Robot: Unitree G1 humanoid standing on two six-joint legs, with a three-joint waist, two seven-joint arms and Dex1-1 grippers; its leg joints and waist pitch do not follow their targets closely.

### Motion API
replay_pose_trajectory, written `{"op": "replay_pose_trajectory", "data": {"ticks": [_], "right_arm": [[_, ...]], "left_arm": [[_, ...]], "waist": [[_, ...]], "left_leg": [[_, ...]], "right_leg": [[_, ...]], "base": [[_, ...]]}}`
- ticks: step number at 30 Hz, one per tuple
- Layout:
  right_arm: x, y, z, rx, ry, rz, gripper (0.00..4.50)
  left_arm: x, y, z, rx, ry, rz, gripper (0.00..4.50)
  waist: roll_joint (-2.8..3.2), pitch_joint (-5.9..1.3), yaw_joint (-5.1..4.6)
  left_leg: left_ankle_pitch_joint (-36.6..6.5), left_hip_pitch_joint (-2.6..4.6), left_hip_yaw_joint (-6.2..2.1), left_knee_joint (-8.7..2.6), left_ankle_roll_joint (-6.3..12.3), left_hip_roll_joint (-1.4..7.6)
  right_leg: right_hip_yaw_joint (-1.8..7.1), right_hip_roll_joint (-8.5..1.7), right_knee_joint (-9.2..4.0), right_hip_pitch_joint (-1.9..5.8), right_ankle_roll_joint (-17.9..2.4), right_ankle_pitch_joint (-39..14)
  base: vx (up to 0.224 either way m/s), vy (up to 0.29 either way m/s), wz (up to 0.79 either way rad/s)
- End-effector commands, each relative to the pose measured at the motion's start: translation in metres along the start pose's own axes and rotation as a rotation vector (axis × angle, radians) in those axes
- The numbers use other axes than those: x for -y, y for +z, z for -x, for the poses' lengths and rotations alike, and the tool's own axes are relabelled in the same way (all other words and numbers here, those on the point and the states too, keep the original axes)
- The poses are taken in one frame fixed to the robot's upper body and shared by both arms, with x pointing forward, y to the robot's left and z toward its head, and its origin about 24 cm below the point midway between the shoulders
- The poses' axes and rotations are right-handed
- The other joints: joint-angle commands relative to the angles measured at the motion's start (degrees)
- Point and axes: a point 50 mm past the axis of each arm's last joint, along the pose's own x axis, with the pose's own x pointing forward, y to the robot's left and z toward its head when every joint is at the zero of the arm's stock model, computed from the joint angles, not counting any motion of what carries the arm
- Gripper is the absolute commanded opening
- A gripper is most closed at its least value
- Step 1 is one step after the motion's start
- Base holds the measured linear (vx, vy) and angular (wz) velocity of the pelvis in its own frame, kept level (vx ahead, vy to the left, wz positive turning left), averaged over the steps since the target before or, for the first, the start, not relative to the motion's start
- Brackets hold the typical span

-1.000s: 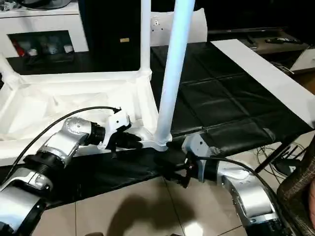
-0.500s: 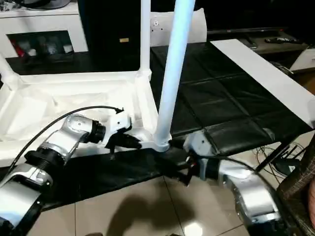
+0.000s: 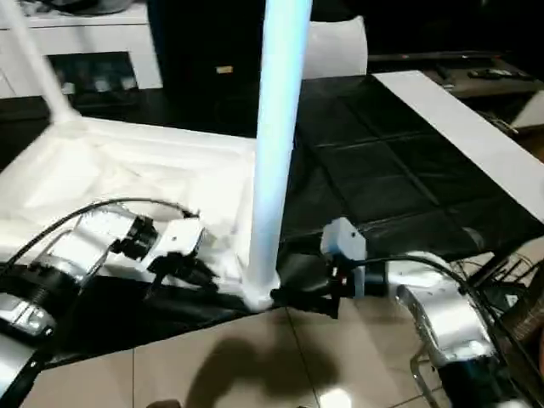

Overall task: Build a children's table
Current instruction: Rotate leg to tighten

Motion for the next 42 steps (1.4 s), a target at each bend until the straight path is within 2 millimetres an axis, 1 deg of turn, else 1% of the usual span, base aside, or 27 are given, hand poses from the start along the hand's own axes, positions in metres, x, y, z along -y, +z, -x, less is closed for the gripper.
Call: {"op": "replay_pose_trajectory", "data": {"ticks": [1,4,5,6,8,10,11,13,17,18,20,23,24,27,28,29,31,32,33,34,35,36,37,38,39,40,42], "right_arm": [[0.002,0.002,-0.006,0.002,0.046,0.011,3.9],[0.002,0.003,-0.01,0.007,0.069,0.007,3.75],[0.002,0.003,-0.019,0.006,0.137,-0.004,3.64],[0.002,0.003,-0.02,0.006,0.145,-0.005,3.43],[0.002,0.002,-0.022,0.005,0.171,-0.01,3.37],[0.003,0.002,-0.025,0.005,0.2,-0.014,3.23],[0.003,0.002,-0.027,0.002,0.215,-0.015,3.0],[0.004,0.002,-0.029,0.002,0.227,-0.014,2.96],[0.004,0.002,-0.034,0.002,0.273,-0.029,2.52],[0.003,0.002,-0.034,0.003,0.279,-0.033,2.52],[0.003,0.002,-0.035,0.005,0.286,-0.039,2.2],[0.003,0.001,-0.037,0.014,0.297,-0.052,2.05],[0.002,0.001,-0.038,0.025,0.301,-0.064,2.03],[-0.001,0.002,-0.039,0.058,0.294,-0.091,2.0],[-0.001,0.002,-0.039,0.075,0.26,-0.099,1.99],[-0.001,0.002,-0.039,0.086,0.235,-0.104,1.99],[0.0,-0.001,-0.041,0.108,0.101,-0.12,1.99],[0.0,-0.004,-0.043,0.111,0.016,-0.116,1.99],[0.0,-0.005,-0.043,0.112,-0.012,-0.119,1.98],[0.001,-0.006,-0.044,0.113,-0.042,-0.122,1.98],[0.001,-0.008,-0.045,0.111,-0.074,-0.131,1.97],[0.002,-0.01,-0.047,0.113,-0.119,-0.146,1.96],[0.003,-0.013,-0.052,0.124,-0.202,-0.182,1.96],[0.004,-0.015,-0.056,0.132,-0.269,-0.209,1.95],[0.005,-0.016,-0.061,0.134,-0.307,-0.23,1.95],[0.005,-0.016,-0.063,0.133,-0.324,-0.237,1.95],[0.007,-0.016,-0.069,0.131,-0.382,-0.253,1.95]], "left_arm": [[0.007,0.006,-0.015,-0.02,-0.123,-0.069,0.0],[0.008,0.007,-0.016,-0.019,-0.128,-0.078,0.0],[0.009,0.008,-0.016,-0.019,-0.136,-0.092,0.0],[0.009,0.009,-0.016,-0.019,-0.137,-0.093,0.0],[0.01,0.009,-0.017,-0.022,-0.139,-0.096,0.0],[0.01,0.008,-0.017,-0.024,-0.14,-0.098,0.0],[0.01,0.008,-0.017,-0.026,-0.14,-0.099,0.0],[0.01,0.008,-0.016,-0.027,-0.139,-0.1,0.0],[0.011,0.007,-0.016,-0.028,-0.137,-0.094,0.0],[0.011,0.007,-0.016,-0.028,-0.137,-0.092,0.0],[0.011,0.006,-0.016,-0.027,-0.136,-0.087,0.0],[0.012,0.005,-0.017,-0.017,-0.134,-0.067,0.0],[0.012,0.004,-0.016,-0.013,-0.127,-0.052,0.0],[0.01,0.002,-0.016,0.003,-0.091,-0.016,0.0],[0.008,0.001,-0.016,0.014,-0.058,0.01,0.0],[0.007,0.0,-0.016,0.021,-0.036,0.028,0.0],[0.0,-0.002,-0.015,0.033,0.076,0.094,0.0],[-0.005,-0.002,-0.016,0.049,0.157,0.148,0.0],[-0.006,-0.001,-0.016,0.063,0.173,0.162,0.0],[-0.007,-0.001,-0.017,0.081,0.188,0.177,0.0],[-0.008,0.0,-0.018,0.097,0.205,0.197,0.0],[-0.01,0.001,-0.019,0.111,0.233,0.217,0.0],[-0.013,0.001,-0.024,0.128,0.292,0.256,0.0],[-0.016,0.002,-0.028,0.14,0.337,0.289,0.0],[-0.019,0.004,-0.032,0.15,0.372,0.31,0.0],[-0.021,0.004,-0.033,0.152,0.387,0.319,0.0],[-0.025,0.007,-0.037,0.159,0.436,0.341,0.0]], "waist": [[-0.23,-3.09,-0.31],[-0.21,-3.17,0.03],[-0.48,-3.23,-0.02],[-0.25,-3.22,-0.18],[-0.19,-3.3,0.01],[-0.23,-3.26,0.04],[-0.11,-3.24,0.09],[-0.16,-3.28,0.1],[-0.24,-3.32,0.16],[-0.24,-3.34,0.14],[-0.22,-3.37,0.18],[-0.15,-3.33,0.16],[0.02,-3.33,0.14],[-0.01,-3.38,0.08],[0.2,-3.36,0.12],[0.1,-3.32,0.14],[0.24,-3.17,0.1],[0.37,-3.08,-0.03],[0.16,-2.94,-0.14],[0.1,-2.95,-0.32],[0.37,-2.85,-0.38],[0.23,-2.84,-0.62],[0.21,-2.77,-0.82],[0.29,-2.75,-1.2],[0.12,-2.8,-1.65],[0.14,-2.86,-1.8],[0.08,-2.87,-2.08]], "left_leg": [[-8.89,-0.55,0.82,-3.41,3.31,1.28],[-8.58,-0.67,0.79,-3.37,3.25,1.33],[-8.24,-0.77,0.75,-3.34,3.09,1.3],[-8.29,-0.84,0.75,-3.37,3.09,1.28],[-7.73,-0.66,0.79,-3.28,3.12,1.37],[-7.54,-0.74,0.82,-3.29,3.17,1.3],[-7.85,-0.66,0.82,-3.31,3.02,1.33],[-7.97,-0.67,0.85,-3.28,2.94,1.29],[-7.66,-0.83,0.8,-3.26,2.92,1.27],[-7.46,-0.79,0.82,-3.22,2.97,1.28],[-7.21,-0.76,0.82,-3.22,2.97,1.28],[-7.47,-0.78,0.82,-3.25,2.75,1.24],[-7.67,-0.74,0.82,-3.25,2.64,1.22],[-7.7,-0.74,0.83,-3.23,2.56,1.2],[-7.76,-0.72,0.78,-3.25,2.53,1.22],[-8.0,-0.6,0.84,-3.26,2.45,1.25],[-8.67,-0.6,0.78,-3.4,1.9,1.23],[-9.89,-0.62,0.68,-3.56,1.11,1.11],[-11.32,-0.53,0.61,-3.67,0.64,0.94],[-11.7,-0.57,0.57,-3.72,0.39,0.91],[-12.78,-0.53,0.48,-3.77,0.37,0.78],[-12.96,-0.68,0.45,-3.81,0.32,0.78],[-13.87,-0.55,0.4,-3.8,0.36,0.78],[-13.95,-0.68,0.35,-3.84,0.17,0.75],[-14.01,-0.87,0.21,-3.87,0.07,0.67],[-13.78,-0.99,0.14,-3.88,0.04,0.65],[-13.84,-0.77,0.26,-3.72,0.7,0.5]], "right_leg": [[3.02,-2.93,-4.14,3.39,-10.94,-13.47],[3.02,-2.99,-3.87,3.54,-10.78,-12.99],[2.95,-2.97,-3.76,3.61,-10.83,-12.58],[2.92,-2.97,-3.81,3.59,-10.97,-12.79],[3.01,-2.95,-3.63,3.54,-11.19,-11.65],[2.98,-2.9,-3.63,3.54,-11.28,-11.48],[2.99,-2.97,-3.7,3.5,-11.25,-11.92],[2.98,-2.89,-3.65,3.5,-11.28,-11.93],[2.97,-2.94,-3.58,3.64,-11.06,-12.17],[2.97,-2.88,-3.54,3.6,-11.08,-11.76],[2.99,-2.89,-3.5,3.61,-11.13,-11.4],[2.96,-2.84,-3.57,3.62,-11.15,-11.61],[2.98,-2.84,-3.59,3.61,-11.15,-11.77],[2.98,-2.79,-3.59,3.66,-11.21,-11.47],[2.98,-2.82,-3.58,3.63,-11.33,-11.45],[2.98,-2.8,-3.7,3.53,-11.32,-11.54],[3.07,-2.83,-3.82,3.5,-10.8,-12.6],[2.98,-2.88,-4.04,3.52,-10.01,-15.17],[2.81,-2.9,-4.63,3.42,-8.47,-19.34],[2.81,-2.86,-4.7,3.45,-7.86,-20.81],[2.7,-2.93,-5.19,3.3,-6.77,-24.04],[2.71,-2.93,-5.28,3.38,-6.25,-24.88],[2.64,-2.93,-5.59,3.09,-5.66,-26.45],[2.62,-2.86,-5.59,3.08,-5.53,-26.42],[2.52,-2.87,-5.59,3.19,-5.31,-26.8],[2.48,-2.82,-5.52,3.27,-5.14,-26.75],[2.52,-2.75,-5.8,2.99,-4.88,-26.86]], "base": [[0.0,0.0,0.0],[0.0,0.0,0.0],[0.0,0.0,0.0],[0.0,0.0,0.0],[0.0,0.0,0.0],[0.0,0.0,0.0],[0.0,0.0,0.0],[0.0,0.0,0.0],[0.0,0.0,0.0],[0.0,0.0,0.0],[0.0,0.0,0.0],[0.0,0.0,0.0],[0.0,0.0,0.0],[0.0,0.0,0.0],[0.0,0.0,0.0],[0.0,0.0,0.0],[0.0,0.0,0.0],[0.0,0.0,0.0],[0.0,0.0,0.0],[0.0,0.0,0.0],[0.0,0.0,0.0],[0.0,0.0,0.0],[0.0,0.0,0.0],[0.0,0.0,0.0],[0.0,0.0,0.0],[0.0,0.0,0.0],[0.0,0.0,0.0]]}}
